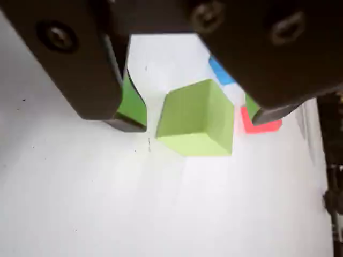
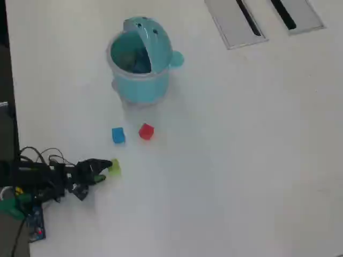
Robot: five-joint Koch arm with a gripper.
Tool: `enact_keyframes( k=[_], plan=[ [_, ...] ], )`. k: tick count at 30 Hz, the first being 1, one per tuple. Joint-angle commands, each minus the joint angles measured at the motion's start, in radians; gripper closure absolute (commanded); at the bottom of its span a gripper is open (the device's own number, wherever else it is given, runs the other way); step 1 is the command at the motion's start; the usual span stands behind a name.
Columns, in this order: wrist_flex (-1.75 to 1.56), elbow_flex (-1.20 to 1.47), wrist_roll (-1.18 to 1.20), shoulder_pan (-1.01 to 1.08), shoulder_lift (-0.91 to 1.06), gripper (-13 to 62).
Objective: Grasp RGB lego blocks and put them in the bin one by one.
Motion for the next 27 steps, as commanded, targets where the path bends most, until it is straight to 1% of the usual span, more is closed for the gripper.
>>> enact_keyframes(
  k=[1, 17, 27],
  plan=[
    [0.106, 0.072, 0.011, -0.015, 0.066, 15.3],
    [0.101, 0.072, 0.009, -0.012, 0.064, 15.4],
    [-0.026, 0.071, -0.067, 0.014, 0.066, 15.4]
  ],
)
